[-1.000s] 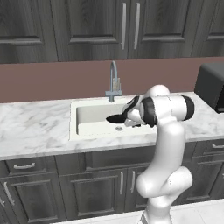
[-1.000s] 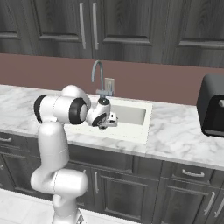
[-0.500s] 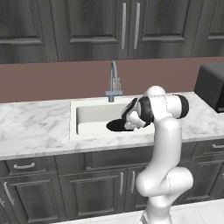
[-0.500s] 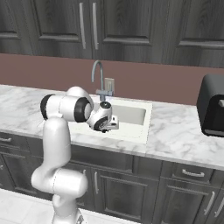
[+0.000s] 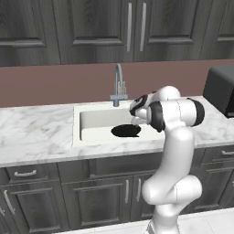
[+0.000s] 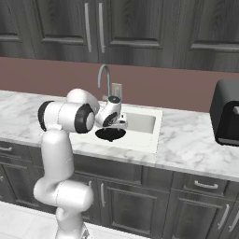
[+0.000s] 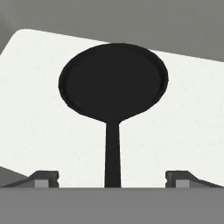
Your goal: Move the pot and pan from the stove into the sink.
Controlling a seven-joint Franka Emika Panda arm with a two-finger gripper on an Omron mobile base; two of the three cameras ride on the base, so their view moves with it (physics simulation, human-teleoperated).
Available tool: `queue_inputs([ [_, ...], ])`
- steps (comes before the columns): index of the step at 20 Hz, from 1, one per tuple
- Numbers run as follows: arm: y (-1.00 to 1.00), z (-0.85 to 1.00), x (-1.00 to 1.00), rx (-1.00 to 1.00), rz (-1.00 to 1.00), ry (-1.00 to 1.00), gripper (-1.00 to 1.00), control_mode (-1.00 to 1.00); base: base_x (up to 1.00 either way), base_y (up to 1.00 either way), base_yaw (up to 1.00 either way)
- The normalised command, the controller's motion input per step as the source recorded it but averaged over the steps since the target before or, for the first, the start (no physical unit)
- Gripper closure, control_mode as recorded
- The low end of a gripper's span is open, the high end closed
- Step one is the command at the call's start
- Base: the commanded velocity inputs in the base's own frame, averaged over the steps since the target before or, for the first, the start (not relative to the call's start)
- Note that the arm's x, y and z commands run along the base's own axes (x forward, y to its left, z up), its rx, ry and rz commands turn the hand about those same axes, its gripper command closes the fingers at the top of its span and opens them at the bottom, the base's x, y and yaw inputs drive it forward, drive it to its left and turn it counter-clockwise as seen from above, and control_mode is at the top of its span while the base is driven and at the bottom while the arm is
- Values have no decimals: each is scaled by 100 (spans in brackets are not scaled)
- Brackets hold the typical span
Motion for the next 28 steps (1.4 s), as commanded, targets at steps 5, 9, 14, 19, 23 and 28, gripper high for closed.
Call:
queue_inputs([
  [5,0,91,-8,0,0,10,-100,-100,0,0,0],
  [9,-14,48,-78,0,2,4,-100,-100,0,0,0],
  [14,-27,31,-100,0,6,-1,-100,-100,0,0,0],
  [19,-27,30,-100,0,6,-3,-100,-100,0,0,0],
  [23,-18,46,-100,0,6,-2,-100,-100,0,0,0],
  [28,-5,57,-100,0,6,-5,-100,-100,0,0,0],
])
